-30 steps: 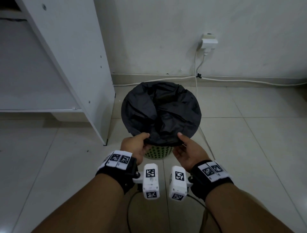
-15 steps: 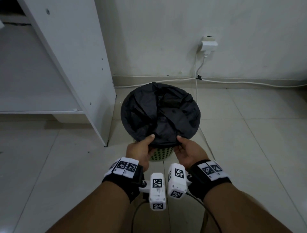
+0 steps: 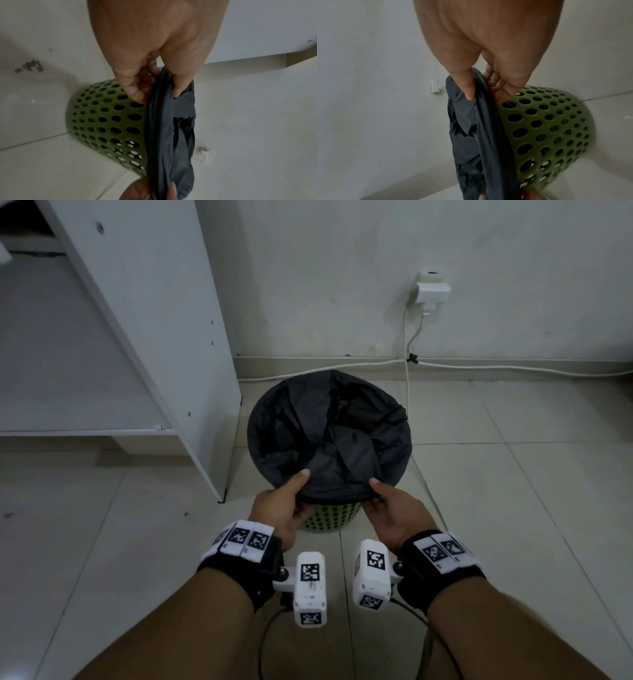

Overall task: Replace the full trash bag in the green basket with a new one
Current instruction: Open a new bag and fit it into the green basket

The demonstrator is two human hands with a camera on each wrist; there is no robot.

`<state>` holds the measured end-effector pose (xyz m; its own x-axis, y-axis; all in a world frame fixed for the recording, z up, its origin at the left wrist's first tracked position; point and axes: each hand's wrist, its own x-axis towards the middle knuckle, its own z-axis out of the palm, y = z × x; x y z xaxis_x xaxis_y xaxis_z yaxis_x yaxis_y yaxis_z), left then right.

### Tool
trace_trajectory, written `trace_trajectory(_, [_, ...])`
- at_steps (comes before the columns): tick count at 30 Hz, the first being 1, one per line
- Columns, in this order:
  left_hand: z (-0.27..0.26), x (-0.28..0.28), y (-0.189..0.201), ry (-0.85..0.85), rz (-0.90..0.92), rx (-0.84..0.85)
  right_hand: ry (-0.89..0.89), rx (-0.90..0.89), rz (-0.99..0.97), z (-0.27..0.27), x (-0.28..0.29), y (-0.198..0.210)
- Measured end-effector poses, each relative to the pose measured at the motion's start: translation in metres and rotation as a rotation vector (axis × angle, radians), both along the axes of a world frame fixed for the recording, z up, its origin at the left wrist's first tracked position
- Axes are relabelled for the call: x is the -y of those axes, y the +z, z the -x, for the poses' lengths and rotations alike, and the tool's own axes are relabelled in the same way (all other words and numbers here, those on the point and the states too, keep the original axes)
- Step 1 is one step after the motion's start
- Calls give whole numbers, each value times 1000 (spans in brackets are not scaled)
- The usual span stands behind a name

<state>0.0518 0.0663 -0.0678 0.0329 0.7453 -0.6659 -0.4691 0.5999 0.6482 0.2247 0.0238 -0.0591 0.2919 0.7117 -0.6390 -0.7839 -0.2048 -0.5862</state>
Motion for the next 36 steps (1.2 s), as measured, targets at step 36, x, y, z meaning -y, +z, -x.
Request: trace_trajectory(36, [60,-12,46,-351,-757,-843,566,1027,-62,-120,-8,46])
